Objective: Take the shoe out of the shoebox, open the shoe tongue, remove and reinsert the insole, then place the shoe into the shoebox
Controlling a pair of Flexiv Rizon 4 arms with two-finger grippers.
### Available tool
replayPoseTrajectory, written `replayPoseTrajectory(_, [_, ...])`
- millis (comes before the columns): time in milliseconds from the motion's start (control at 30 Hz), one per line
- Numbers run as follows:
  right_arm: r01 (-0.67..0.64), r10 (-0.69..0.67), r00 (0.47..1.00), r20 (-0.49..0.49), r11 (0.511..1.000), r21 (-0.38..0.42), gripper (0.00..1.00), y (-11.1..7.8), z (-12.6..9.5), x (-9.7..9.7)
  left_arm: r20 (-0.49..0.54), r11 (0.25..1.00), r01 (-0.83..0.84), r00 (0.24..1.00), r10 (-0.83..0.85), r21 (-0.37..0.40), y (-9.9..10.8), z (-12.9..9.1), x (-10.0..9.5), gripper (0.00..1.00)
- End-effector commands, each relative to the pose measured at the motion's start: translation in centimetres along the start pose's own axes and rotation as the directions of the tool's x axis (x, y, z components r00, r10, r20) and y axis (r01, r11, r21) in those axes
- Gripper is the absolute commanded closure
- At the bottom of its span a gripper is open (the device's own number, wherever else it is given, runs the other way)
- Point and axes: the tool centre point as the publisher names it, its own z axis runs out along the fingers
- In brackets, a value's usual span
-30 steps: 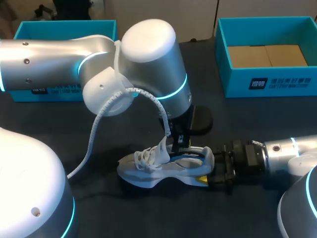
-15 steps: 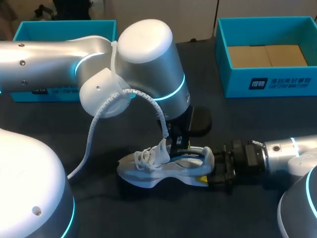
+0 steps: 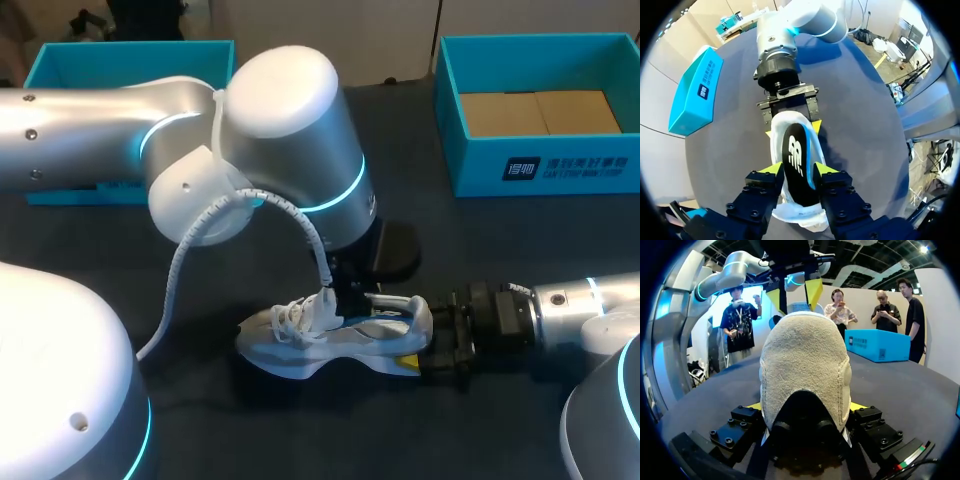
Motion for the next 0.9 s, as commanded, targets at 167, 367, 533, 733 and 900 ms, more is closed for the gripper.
replayPoseTrajectory(167, [0.0,0.0,1.0,0.001,1.0,0.004,1.0,0.1,0.0,0.1,-0.015,1.0,-0.001,1.0,0.001,0.009,0.4,0.0,0.5,0.59])
replayPoseTrajectory(367, [0.0,0.0,1.0,0.001,1.0,0.004,1.0,0.1,0.0,0.1,0.035,1.0,-0.006,0.999,0.005,0.029,0.3,-0.9,1.6,0.52])
replayPoseTrajectory(533, [0.0,0.0,1.0,0.001,1.0,0.004,1.0,0.1,0.0,0.1,0.112,0.999,0.018,0.994,-0.021,0.029,0.1,-1.1,2.5,0.51])
replayPoseTrajectory(733, [0.0,0.0,1.0,0.001,1.0,0.004,1.0,0.1,0.0,0.1,0.156,0.999,0.037,0.987,-0.042,0.035,-0.2,-0.9,3.1,0.51])
replayPoseTrajectory(900, [0.0,0.0,1.0,0.001,1.0,0.004,1.0,0.1,0.0,0.1,0.197,0.997,0.053,0.978,-0.062,0.049,-0.4,-0.8,3.2,0.5])
